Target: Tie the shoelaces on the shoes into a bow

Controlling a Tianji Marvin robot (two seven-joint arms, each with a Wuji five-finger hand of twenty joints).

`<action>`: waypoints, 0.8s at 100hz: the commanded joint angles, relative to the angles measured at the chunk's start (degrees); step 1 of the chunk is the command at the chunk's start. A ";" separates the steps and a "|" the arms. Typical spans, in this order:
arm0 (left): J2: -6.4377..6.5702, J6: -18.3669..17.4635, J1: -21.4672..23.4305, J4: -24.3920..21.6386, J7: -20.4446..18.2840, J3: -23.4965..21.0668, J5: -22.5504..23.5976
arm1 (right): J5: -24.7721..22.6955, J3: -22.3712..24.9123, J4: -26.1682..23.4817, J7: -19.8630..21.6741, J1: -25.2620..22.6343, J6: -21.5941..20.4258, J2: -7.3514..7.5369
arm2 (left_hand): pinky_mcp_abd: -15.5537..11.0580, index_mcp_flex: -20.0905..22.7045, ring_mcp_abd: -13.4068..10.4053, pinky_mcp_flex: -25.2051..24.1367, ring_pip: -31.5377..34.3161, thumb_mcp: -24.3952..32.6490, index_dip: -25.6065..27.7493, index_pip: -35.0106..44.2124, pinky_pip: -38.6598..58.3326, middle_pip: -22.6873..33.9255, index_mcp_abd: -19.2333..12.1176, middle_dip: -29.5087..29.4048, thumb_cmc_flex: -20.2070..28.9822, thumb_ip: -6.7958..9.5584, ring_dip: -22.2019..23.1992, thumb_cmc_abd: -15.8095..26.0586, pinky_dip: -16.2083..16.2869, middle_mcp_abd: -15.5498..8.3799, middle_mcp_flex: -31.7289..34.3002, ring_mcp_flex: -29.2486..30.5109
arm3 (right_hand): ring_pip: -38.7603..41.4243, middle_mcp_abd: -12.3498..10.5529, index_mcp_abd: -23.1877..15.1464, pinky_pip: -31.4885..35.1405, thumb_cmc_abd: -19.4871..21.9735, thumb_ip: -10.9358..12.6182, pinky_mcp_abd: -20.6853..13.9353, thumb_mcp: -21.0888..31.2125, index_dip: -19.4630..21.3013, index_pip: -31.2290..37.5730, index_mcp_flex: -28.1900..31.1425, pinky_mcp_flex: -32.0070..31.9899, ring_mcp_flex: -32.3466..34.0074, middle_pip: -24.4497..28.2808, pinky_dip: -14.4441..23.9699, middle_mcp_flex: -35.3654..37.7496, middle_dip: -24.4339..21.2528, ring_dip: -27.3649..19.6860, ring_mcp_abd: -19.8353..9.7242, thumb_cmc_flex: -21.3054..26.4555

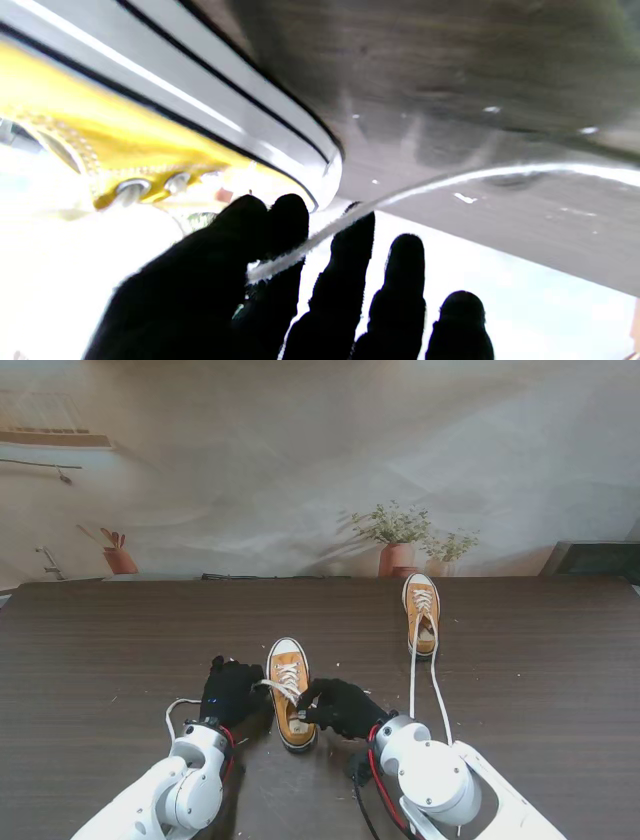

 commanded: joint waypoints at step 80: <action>-4.47 -7.75 2.71 0.56 10.10 -4.57 -9.45 | 5.20 2.90 -3.37 2.10 -1.83 -1.66 0.41 | -20.43 18.42 -25.98 52.63 73.08 4.84 20.53 19.38 116.80 32.67 11.24 19.99 -11.02 14.48 9.55 -1.73 38.98 -2.97 32.67 46.48 | 3.86 -0.79 -2.55 16.44 0.80 -0.44 -0.90 -2.96 -0.12 -1.90 3.04 2.28 2.01 0.69 1.30 2.79 1.11 2.49 -1.41 -3.30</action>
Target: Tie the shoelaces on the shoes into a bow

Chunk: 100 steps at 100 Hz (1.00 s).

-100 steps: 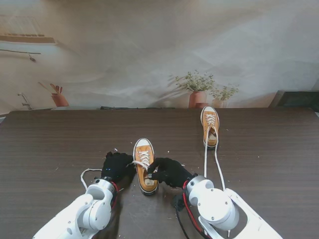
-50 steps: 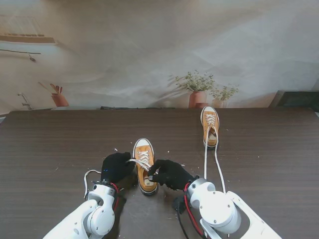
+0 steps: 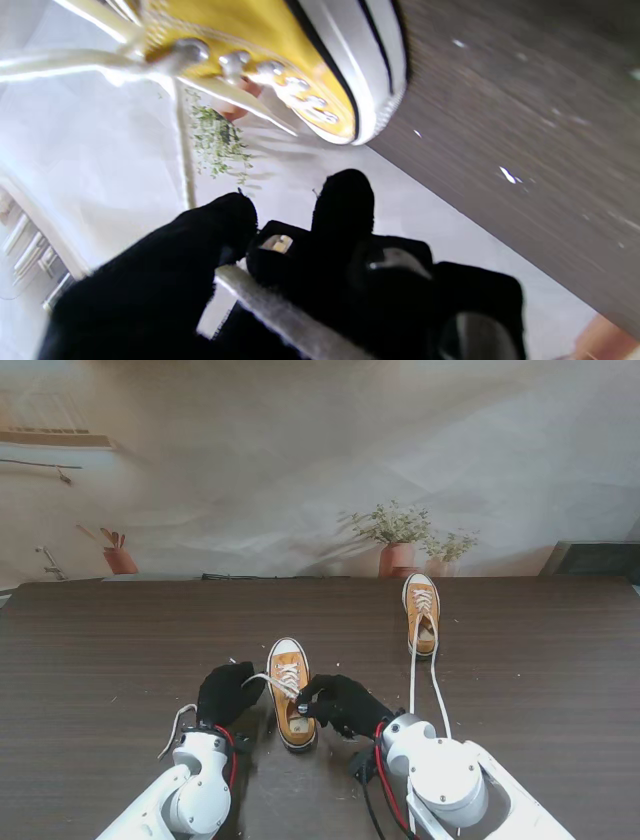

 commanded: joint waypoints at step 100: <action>3.49 6.85 3.86 -6.50 -7.73 -6.07 6.93 | -17.51 5.07 -6.86 8.89 0.45 -6.63 3.87 | -23.16 -1.53 -20.82 3.20 10.99 -7.83 4.99 3.32 14.85 19.24 8.55 3.49 -1.64 1.41 -0.24 6.71 9.52 -0.16 10.08 1.86 | 3.33 -1.71 -14.84 16.44 -10.16 -3.48 -3.04 5.62 -6.81 1.28 18.88 2.18 2.05 -0.05 -2.21 6.08 2.39 -0.44 -2.77 7.81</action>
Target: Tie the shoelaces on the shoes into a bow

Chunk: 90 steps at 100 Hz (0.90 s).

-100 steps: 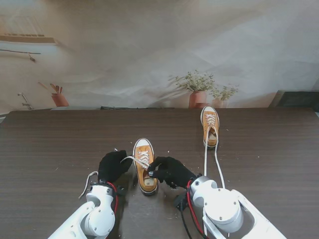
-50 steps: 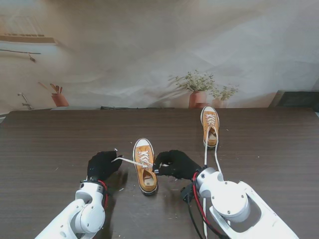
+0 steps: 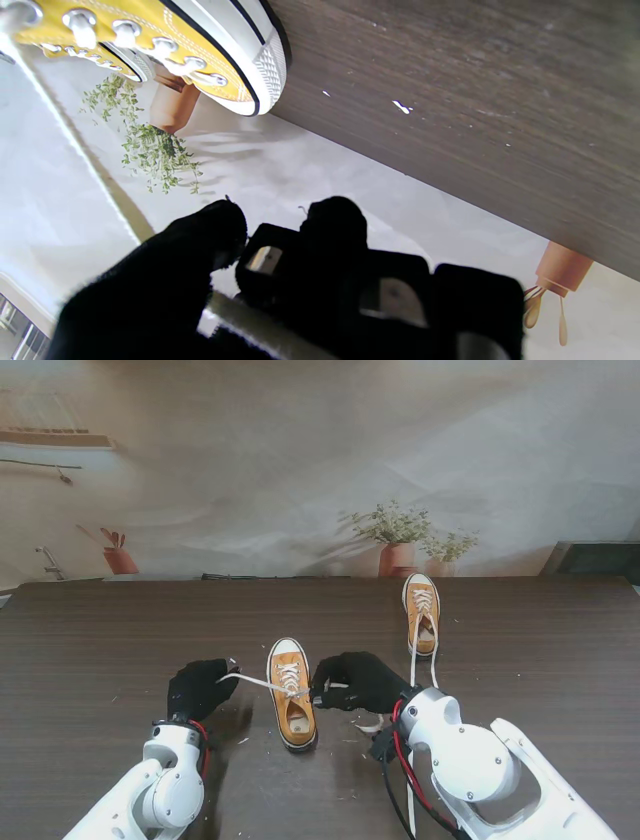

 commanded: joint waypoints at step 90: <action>1.06 3.55 8.01 -10.25 -6.46 -3.30 1.35 | -58.68 -6.05 16.72 -13.85 8.36 -12.99 4.17 | -16.77 -12.28 -14.84 1.65 2.70 -28.57 -0.81 -19.68 14.47 4.15 1.56 0.94 13.63 -18.80 -0.84 12.14 -3.02 1.92 5.85 1.06 | 2.66 -5.19 -7.82 16.45 -1.32 1.03 -6.39 1.24 -14.26 -4.80 -1.27 2.20 1.57 7.77 -3.07 5.77 12.37 -0.07 -7.03 -1.83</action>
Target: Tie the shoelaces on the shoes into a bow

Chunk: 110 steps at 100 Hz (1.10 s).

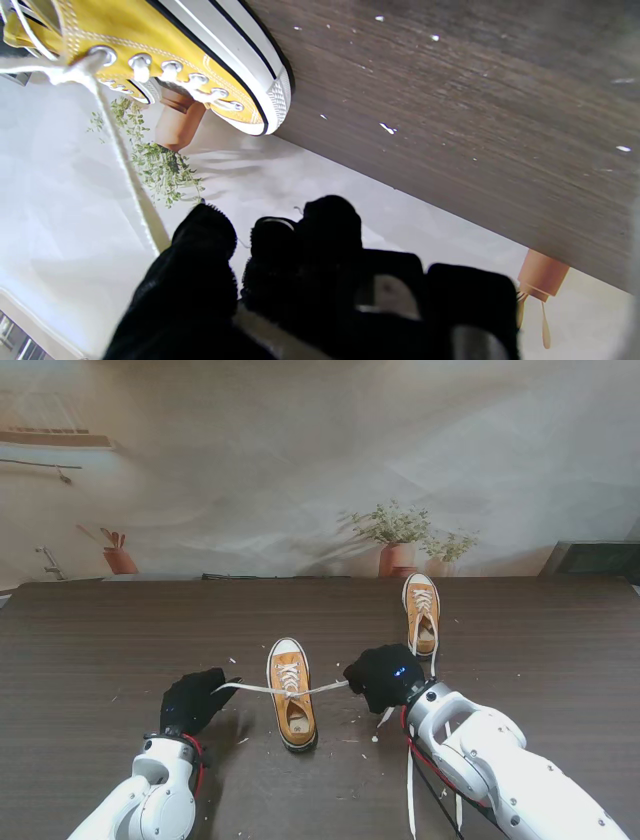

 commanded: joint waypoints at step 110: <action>-0.18 -15.40 0.16 2.02 0.01 0.15 -3.82 | 18.21 -9.19 12.64 -17.68 3.24 12.79 -4.78 | -12.09 -3.64 -9.60 1.51 4.31 19.01 -60.04 -70.23 14.42 9.63 -3.92 -4.98 -0.41 -5.82 0.12 -13.56 1.41 -2.01 9.05 1.14 | -0.86 -1.39 8.84 13.64 14.63 7.47 1.96 -2.14 13.52 -13.58 -44.21 0.03 0.57 5.98 -10.84 -6.44 1.77 -7.62 -0.10 -2.87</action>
